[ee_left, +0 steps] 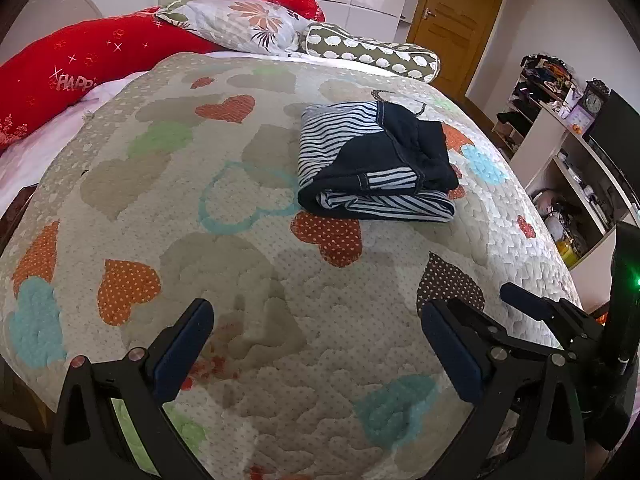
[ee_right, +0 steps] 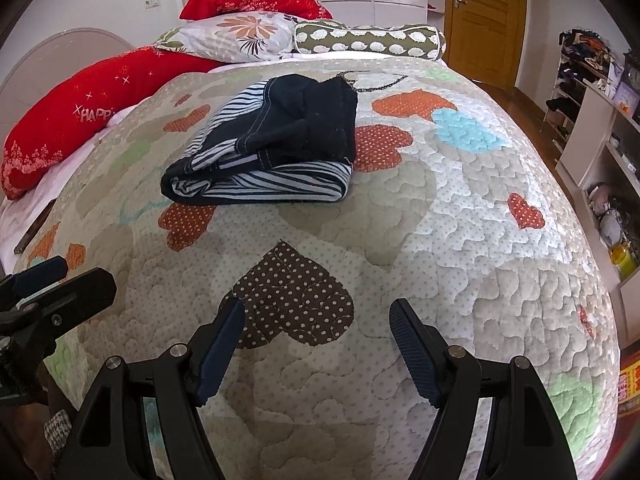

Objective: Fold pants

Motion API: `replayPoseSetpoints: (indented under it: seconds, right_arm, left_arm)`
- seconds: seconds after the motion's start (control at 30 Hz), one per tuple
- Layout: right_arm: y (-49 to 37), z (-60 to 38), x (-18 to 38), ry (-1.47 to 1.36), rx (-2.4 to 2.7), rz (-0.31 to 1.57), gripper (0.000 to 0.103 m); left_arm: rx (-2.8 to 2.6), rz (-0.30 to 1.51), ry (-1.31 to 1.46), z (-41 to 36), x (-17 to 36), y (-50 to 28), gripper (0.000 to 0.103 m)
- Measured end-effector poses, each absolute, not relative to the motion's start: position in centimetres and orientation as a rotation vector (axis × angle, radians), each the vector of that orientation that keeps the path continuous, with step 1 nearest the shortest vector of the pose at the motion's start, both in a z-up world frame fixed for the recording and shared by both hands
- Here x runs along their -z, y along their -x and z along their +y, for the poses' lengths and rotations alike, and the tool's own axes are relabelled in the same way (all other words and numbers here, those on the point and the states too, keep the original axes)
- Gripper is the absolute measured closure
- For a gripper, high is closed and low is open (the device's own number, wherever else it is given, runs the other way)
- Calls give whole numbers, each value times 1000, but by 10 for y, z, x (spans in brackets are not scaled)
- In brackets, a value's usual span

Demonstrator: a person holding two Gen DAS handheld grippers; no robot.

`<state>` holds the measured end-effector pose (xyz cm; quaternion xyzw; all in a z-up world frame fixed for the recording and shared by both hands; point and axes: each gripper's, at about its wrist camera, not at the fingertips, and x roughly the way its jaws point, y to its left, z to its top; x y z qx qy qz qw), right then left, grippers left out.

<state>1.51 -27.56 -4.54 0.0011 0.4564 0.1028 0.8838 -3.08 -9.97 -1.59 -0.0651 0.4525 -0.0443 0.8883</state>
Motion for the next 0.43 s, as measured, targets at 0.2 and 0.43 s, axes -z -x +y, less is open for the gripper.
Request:
replayPoseSetpoints:
  seconds: [0.2,0.43]
  right_arm:
    - [-15,-274,46,3,-219,947,24]
    - [-16,-270,46,16,-224,945,24]
  left_arm:
    - [116,941,153,-100,17,31,0]
    - [53,939,130,-97,17,31,0]
